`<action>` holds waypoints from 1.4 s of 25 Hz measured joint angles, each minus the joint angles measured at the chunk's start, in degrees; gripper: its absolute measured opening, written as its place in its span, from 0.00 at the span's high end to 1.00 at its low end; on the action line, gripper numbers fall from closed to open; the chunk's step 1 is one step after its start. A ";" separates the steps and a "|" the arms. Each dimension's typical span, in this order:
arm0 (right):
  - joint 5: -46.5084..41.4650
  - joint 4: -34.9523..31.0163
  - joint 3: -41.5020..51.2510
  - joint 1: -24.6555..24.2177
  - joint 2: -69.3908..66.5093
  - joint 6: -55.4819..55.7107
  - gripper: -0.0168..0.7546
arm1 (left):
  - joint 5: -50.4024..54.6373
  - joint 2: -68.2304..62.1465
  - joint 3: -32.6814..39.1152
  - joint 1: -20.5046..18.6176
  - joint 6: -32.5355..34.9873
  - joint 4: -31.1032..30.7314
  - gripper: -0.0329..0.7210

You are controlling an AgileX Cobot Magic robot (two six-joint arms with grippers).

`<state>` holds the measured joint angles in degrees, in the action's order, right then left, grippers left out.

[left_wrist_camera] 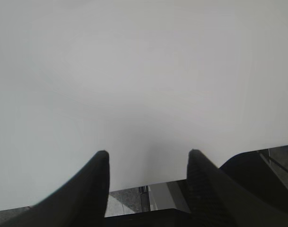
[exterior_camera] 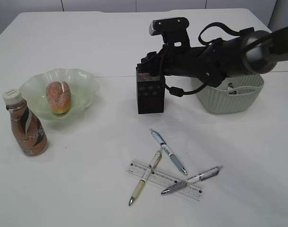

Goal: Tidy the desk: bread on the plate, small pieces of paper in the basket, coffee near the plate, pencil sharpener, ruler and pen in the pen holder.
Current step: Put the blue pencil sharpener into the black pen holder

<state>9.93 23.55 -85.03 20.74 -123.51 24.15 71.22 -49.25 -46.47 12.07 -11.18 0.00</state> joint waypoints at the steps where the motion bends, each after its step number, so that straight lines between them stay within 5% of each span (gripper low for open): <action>1: 0.00 0.00 0.00 0.00 0.00 0.00 0.53 | 0.00 0.00 0.00 0.00 0.00 0.00 0.45; 35: -0.56 0.00 0.00 -0.10 0.00 -0.66 0.42 | 0.00 0.00 0.00 0.00 0.00 0.00 0.45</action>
<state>9.37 23.55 -85.03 20.63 -123.51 23.50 71.22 -49.25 -46.47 12.07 -11.18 0.00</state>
